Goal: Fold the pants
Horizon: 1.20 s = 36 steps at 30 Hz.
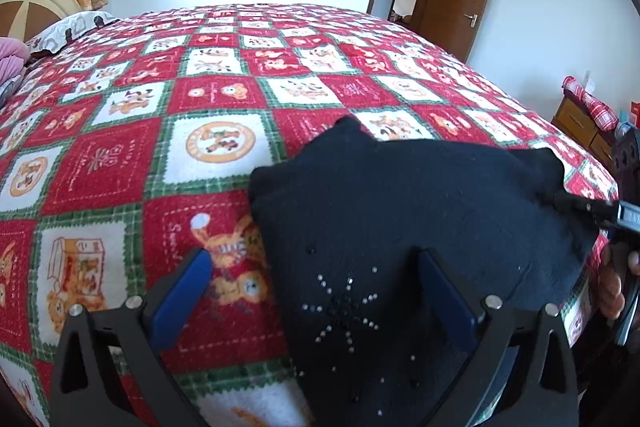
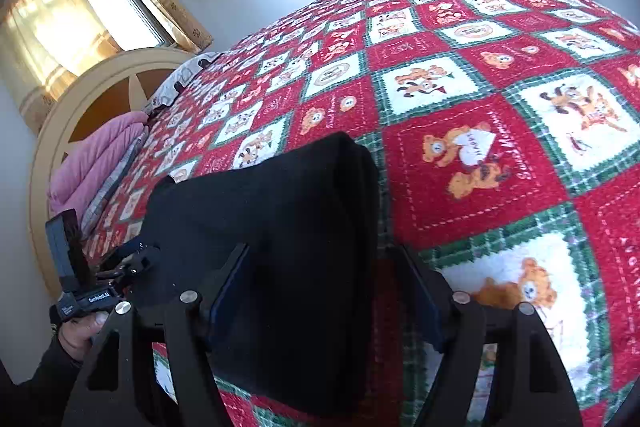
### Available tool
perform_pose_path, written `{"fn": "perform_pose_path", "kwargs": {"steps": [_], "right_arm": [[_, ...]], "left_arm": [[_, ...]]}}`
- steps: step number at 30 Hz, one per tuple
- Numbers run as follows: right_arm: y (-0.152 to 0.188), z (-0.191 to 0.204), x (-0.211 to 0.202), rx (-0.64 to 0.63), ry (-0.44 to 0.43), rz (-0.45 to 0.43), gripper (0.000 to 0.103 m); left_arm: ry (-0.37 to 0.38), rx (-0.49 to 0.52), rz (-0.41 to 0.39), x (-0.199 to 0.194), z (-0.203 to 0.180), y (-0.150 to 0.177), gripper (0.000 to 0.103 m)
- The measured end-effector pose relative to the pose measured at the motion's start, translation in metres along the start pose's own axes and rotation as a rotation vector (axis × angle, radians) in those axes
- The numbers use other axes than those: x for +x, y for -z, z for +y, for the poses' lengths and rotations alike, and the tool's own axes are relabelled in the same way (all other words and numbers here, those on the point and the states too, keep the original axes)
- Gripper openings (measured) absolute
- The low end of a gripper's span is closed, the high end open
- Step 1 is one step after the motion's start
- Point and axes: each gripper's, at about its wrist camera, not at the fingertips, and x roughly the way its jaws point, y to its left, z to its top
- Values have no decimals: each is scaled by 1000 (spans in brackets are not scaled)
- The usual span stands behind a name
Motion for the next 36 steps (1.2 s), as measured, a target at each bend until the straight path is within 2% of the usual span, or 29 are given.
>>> {"fn": "perform_pose_path", "kwargs": {"steps": [2, 4, 5, 6, 7, 8, 9, 10, 12, 17, 22, 28, 32, 36], "right_arm": [[3, 8, 4, -20, -50, 11, 75], [7, 17, 7, -64, -31, 9, 74], [8, 17, 8, -62, -25, 11, 70], [7, 10, 6, -29, -44, 4, 62], [7, 5, 4, -5, -50, 1, 40], [6, -3, 2, 25, -61, -1, 33], [6, -11, 0, 68, -115, -2, 30], [7, -15, -1, 90, -142, -3, 28], [8, -6, -4, 52, -122, -5, 27], [-14, 33, -18, -43, -142, -42, 25], [-60, 88, -3, -163, -191, -37, 25], [-118, 151, 73, -225, -269, 9, 25], [-141, 181, 143, -207, -306, 77, 25], [-143, 188, 206, -189, -265, 149, 25]], "left_arm": [[17, 16, -3, 0, -4, 0, 103], [25, 22, -12, 0, -3, 1, 101], [29, 19, -19, -1, -2, 3, 98], [35, 18, -29, -3, 0, 3, 86], [64, 16, -36, -6, 2, 3, 62], [113, 15, -36, -8, 3, 3, 50], [148, 7, -34, -11, 3, 3, 37], [150, 17, -35, -13, 1, 2, 24], [123, 48, -53, -19, -3, 2, 17], [150, -7, -80, -38, 20, -7, 14], [98, -51, -152, -65, 60, -26, 14], [-39, -86, -207, -84, 130, -53, 14], [-82, -142, -180, -68, 178, -64, 14], [-112, -149, -111, -30, 203, -59, 18]]}}
